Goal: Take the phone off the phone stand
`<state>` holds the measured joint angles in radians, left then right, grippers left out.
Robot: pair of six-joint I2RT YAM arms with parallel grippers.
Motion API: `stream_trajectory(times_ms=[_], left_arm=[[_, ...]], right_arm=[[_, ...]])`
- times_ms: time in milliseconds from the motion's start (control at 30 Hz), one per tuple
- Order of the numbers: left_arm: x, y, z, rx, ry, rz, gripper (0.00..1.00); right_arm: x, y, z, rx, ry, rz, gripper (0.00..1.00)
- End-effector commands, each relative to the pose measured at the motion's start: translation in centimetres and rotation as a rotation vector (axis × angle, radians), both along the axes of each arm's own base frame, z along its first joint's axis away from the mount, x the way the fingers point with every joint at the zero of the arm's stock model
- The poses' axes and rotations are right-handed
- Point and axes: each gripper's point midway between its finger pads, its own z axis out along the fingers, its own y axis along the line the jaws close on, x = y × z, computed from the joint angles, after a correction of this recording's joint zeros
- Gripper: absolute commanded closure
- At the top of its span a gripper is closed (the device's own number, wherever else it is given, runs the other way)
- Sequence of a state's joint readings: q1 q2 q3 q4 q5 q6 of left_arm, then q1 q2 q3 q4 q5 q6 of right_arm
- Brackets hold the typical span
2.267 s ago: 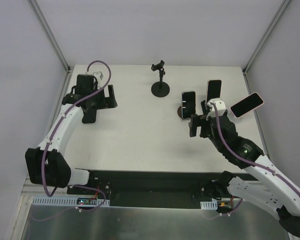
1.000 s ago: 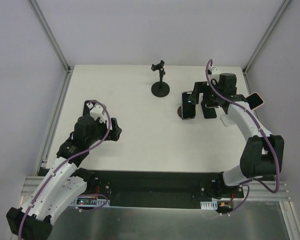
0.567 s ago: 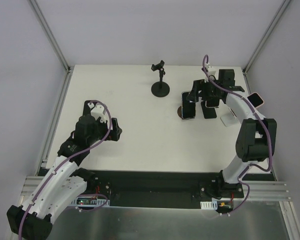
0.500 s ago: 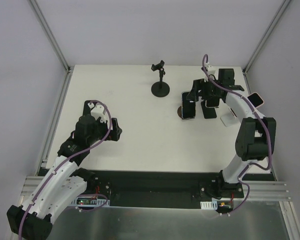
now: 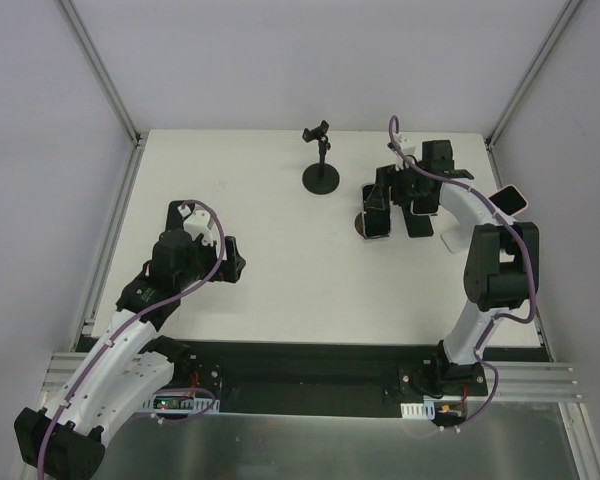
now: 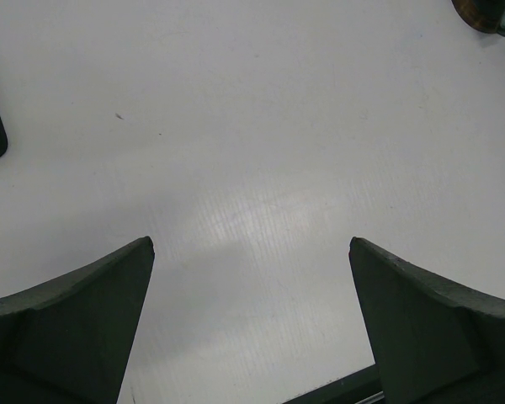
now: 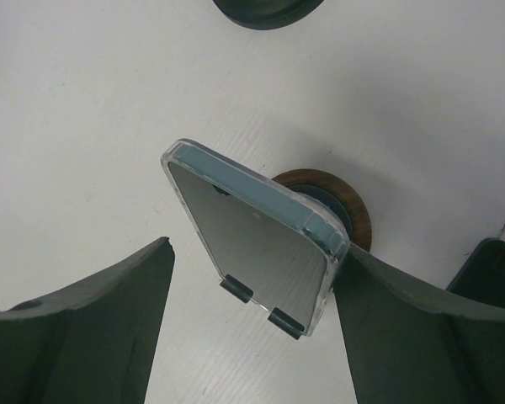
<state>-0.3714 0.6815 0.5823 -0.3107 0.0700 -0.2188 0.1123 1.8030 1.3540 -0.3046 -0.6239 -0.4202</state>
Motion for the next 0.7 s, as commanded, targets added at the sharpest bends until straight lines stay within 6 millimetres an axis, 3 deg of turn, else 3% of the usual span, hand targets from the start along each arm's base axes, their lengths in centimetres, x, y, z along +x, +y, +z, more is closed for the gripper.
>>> stream_trajectory(times_ms=[0, 367, 533, 600, 667], left_arm=[[0.6, -0.2, 1.3, -0.011, -0.047, -0.017, 0.01], [0.6, -0.5, 1.3, -0.014, -0.044, -0.028, 0.01], [0.5, -0.5, 1.3, -0.019, -0.043, -0.029, 0.01], [0.5, -0.6, 1.3, -0.018, -0.041, -0.033, 0.01], [0.5, -0.6, 1.3, -0.020, -0.040, -0.035, 0.01]], right_arm=[[0.0, 1.0, 0.9, 0.017, -0.019, 0.042, 0.26], [-1.6, 0.6, 0.6, 0.027, -0.019, 0.018, 0.66], [-2.3, 0.5, 0.4, 0.031, -0.020, 0.006, 0.86], [-2.4, 0.5, 0.6, 0.033, -0.026, 0.005, 0.98], [-2.6, 0.5, 0.9, 0.040, -0.031, 0.005, 0.99]])
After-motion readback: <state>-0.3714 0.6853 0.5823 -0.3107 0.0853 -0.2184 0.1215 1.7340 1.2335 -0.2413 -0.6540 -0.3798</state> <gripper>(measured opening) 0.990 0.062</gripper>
